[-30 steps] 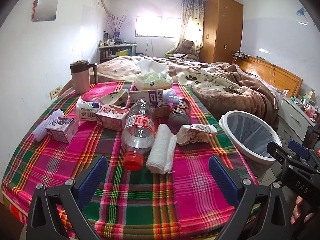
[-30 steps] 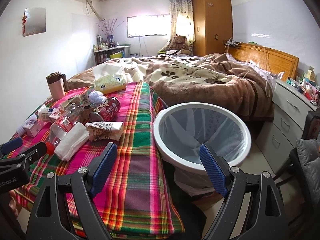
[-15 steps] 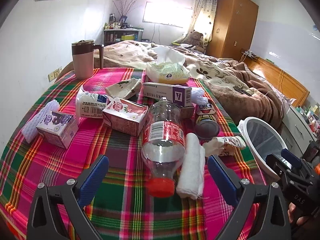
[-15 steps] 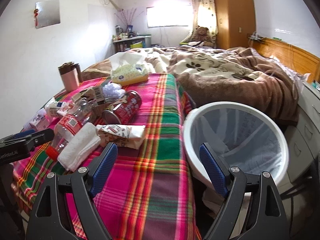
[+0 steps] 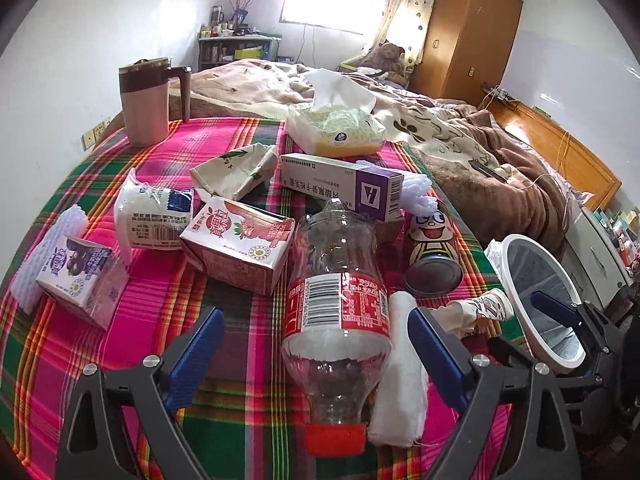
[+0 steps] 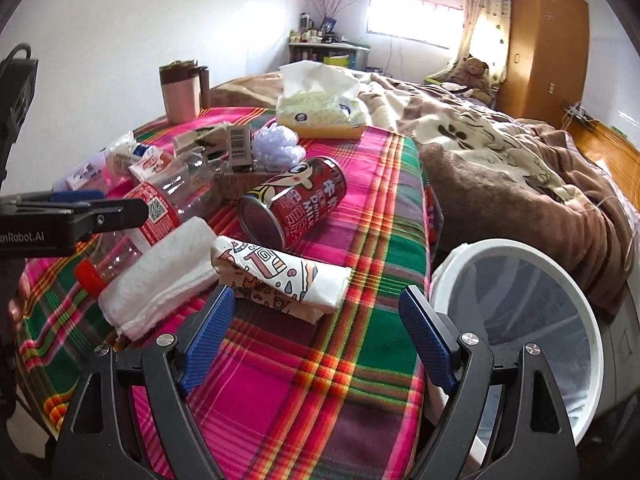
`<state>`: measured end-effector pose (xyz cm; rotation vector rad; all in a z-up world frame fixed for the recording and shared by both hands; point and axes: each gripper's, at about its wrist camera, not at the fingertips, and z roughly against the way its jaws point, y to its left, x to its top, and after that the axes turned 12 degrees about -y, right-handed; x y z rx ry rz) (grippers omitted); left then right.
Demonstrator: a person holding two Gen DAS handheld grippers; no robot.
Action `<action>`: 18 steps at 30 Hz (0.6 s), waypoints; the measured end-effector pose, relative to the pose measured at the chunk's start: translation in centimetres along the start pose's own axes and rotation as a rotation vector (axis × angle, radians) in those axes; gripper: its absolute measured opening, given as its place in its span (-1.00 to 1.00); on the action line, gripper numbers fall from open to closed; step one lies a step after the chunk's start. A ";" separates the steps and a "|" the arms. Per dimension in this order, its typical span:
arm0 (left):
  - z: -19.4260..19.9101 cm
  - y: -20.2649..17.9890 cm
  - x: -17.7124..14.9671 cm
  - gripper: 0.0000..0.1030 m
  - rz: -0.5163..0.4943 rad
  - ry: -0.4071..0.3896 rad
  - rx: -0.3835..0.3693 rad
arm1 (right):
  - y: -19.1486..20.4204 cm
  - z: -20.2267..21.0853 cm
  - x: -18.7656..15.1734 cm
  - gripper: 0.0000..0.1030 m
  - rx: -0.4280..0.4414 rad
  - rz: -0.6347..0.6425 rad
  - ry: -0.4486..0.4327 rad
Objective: Collect trash
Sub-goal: 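Close left tool on the clear red-capped bottle while right tool reaches the printed wrapper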
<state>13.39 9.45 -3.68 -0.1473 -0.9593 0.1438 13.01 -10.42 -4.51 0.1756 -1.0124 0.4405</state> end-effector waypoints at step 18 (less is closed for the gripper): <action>-4.0 -0.3 0.9 0.26 0.035 0.110 -0.066 | -0.6 -2.2 0.8 -0.20 0.088 0.015 0.048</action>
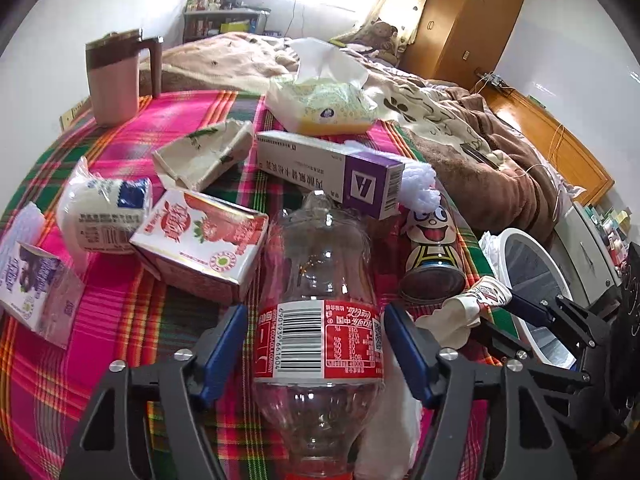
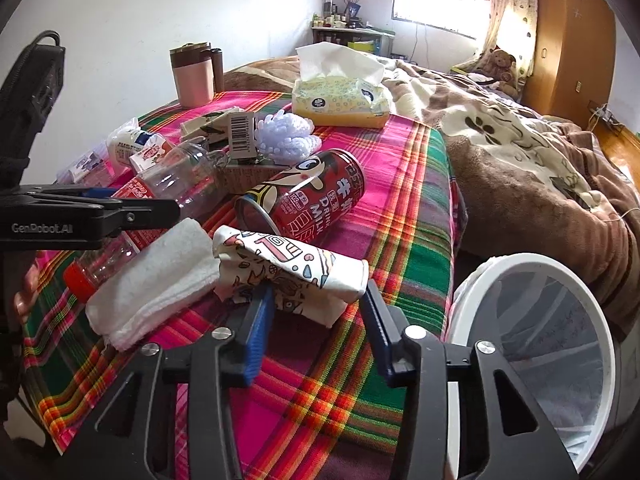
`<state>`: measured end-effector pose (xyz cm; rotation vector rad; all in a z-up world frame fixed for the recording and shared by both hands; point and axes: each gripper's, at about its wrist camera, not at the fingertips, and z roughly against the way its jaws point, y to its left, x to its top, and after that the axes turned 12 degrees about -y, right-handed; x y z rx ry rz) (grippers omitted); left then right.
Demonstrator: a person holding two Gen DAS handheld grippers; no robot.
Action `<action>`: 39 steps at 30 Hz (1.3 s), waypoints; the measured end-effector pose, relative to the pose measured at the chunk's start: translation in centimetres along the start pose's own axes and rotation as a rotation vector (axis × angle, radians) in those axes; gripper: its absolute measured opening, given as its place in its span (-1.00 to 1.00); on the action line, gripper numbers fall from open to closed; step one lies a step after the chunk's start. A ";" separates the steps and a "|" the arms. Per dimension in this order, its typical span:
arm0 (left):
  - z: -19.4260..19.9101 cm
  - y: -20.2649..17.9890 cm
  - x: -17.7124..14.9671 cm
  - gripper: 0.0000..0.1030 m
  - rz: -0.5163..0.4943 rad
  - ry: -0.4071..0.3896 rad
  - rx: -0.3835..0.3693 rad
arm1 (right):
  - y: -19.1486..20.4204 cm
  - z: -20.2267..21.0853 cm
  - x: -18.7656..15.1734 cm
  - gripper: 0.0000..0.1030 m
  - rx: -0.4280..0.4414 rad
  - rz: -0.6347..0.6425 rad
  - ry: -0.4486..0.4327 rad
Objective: Collect trash
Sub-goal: 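Close left tool on the clear red-capped bottle while right tool reaches the printed wrapper, then close right tool on the white printed wrapper while left tool lifts the bottle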
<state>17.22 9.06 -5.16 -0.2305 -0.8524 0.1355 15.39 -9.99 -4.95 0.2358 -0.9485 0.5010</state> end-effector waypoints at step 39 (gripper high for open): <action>5.8 -0.8 -0.5 0.21 0.012 -0.097 -0.055 | 0.2 0.7 0.4 0.15 0.290 0.048 -0.041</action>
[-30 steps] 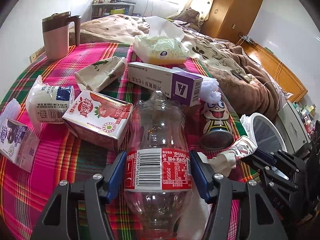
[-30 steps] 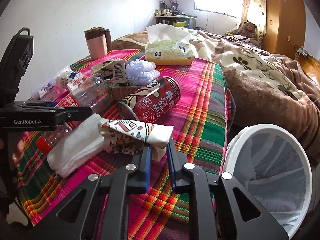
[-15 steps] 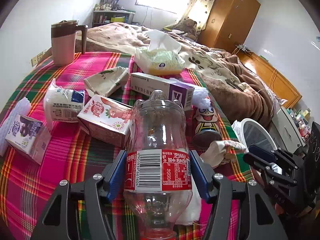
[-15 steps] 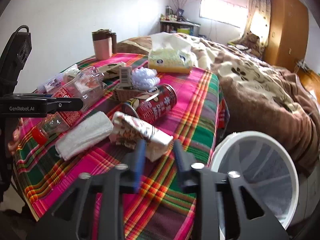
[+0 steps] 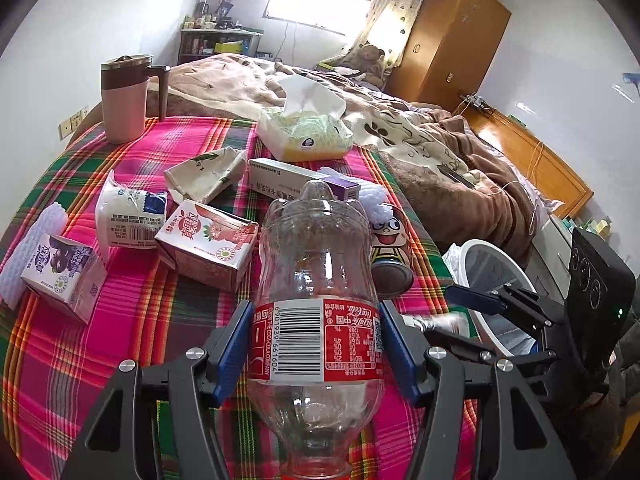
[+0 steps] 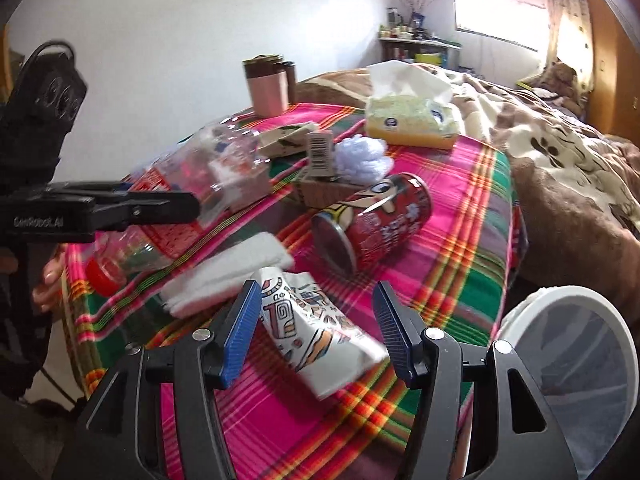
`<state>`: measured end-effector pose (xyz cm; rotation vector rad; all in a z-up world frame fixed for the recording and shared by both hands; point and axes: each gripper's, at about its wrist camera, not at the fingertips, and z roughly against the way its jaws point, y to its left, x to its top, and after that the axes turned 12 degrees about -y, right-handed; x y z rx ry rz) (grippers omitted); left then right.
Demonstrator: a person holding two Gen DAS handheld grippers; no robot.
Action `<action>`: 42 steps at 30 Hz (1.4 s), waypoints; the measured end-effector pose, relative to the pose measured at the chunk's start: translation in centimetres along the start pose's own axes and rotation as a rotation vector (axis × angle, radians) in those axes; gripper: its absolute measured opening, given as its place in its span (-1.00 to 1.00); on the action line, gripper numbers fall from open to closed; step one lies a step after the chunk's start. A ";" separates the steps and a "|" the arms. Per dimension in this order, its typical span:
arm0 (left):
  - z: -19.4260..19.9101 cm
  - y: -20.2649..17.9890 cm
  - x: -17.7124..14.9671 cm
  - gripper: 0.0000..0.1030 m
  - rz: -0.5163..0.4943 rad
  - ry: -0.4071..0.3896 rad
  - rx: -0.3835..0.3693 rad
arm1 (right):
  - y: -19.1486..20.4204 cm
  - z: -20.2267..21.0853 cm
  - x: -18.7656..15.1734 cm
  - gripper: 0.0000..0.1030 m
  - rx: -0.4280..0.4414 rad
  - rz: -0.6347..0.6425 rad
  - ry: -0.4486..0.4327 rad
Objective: Collect trash
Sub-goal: 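Close right tool on the white printed wrapper while left tool lifts the bottle, then carry the bottle and wrapper with both tools over the white trash bin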
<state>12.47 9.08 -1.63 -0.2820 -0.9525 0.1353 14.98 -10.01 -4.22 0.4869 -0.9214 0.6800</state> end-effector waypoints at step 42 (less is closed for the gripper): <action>2.1 -8.6 -1.0 0.21 -0.165 -0.058 -0.070 | 0.3 9.4 -0.6 -0.39 -0.335 -0.078 -0.190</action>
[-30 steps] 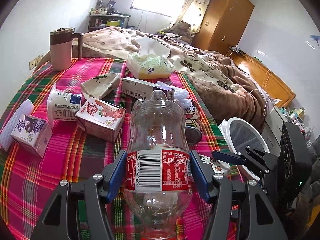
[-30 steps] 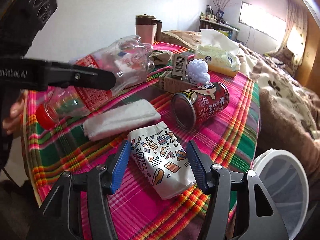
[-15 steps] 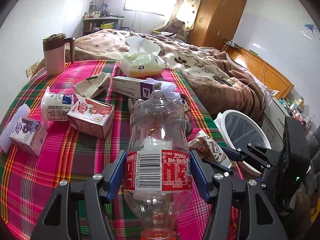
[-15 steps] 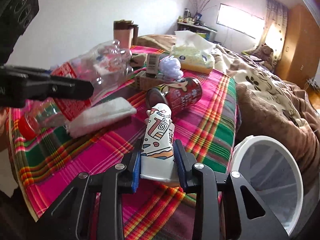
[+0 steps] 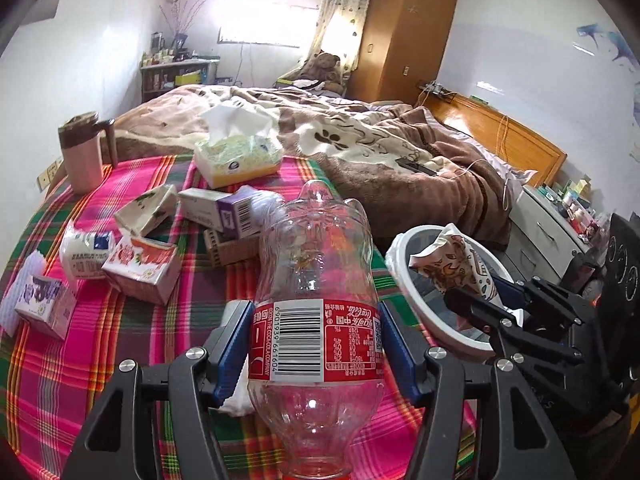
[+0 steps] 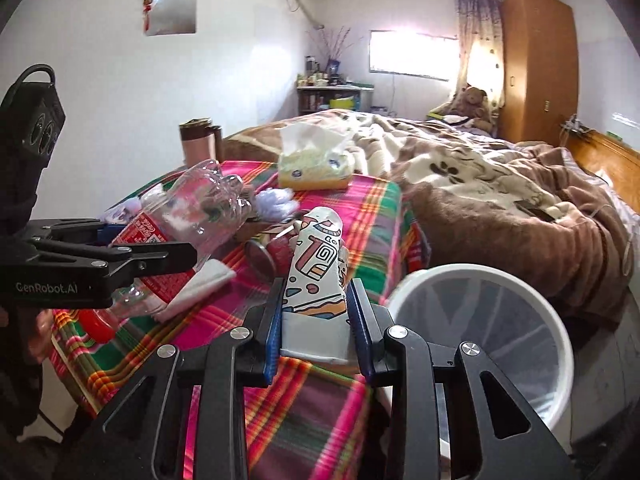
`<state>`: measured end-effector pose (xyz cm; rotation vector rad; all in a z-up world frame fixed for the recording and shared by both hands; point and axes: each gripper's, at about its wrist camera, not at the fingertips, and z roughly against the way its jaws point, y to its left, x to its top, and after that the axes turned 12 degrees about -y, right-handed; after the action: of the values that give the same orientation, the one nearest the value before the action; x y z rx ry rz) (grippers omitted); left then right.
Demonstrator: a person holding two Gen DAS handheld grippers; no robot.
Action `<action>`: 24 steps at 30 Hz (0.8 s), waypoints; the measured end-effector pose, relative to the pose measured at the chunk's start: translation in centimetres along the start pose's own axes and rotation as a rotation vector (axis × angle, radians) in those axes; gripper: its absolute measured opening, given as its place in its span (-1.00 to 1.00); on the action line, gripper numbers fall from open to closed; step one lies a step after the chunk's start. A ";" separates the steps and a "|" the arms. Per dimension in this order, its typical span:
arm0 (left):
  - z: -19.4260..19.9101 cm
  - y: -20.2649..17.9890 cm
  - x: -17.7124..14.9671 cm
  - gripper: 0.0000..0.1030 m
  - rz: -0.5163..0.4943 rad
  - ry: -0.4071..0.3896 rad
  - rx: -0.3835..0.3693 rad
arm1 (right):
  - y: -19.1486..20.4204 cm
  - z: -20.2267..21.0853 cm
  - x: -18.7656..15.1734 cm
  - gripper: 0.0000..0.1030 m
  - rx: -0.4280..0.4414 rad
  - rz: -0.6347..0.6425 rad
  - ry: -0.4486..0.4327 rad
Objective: Collect trash
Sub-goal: 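Carry the bottle and wrapper with both tools over the white trash bin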
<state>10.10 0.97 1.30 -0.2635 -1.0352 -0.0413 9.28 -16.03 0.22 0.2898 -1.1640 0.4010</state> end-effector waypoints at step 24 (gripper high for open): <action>-6.4 -11.4 2.0 0.21 -0.132 0.022 -0.170 | -9.4 1.0 -2.5 -0.39 -0.311 -0.225 0.069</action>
<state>14.69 -11.35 2.15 -0.3486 -1.0277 -0.2516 11.82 -25.27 -1.85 0.1324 -1.0940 0.0300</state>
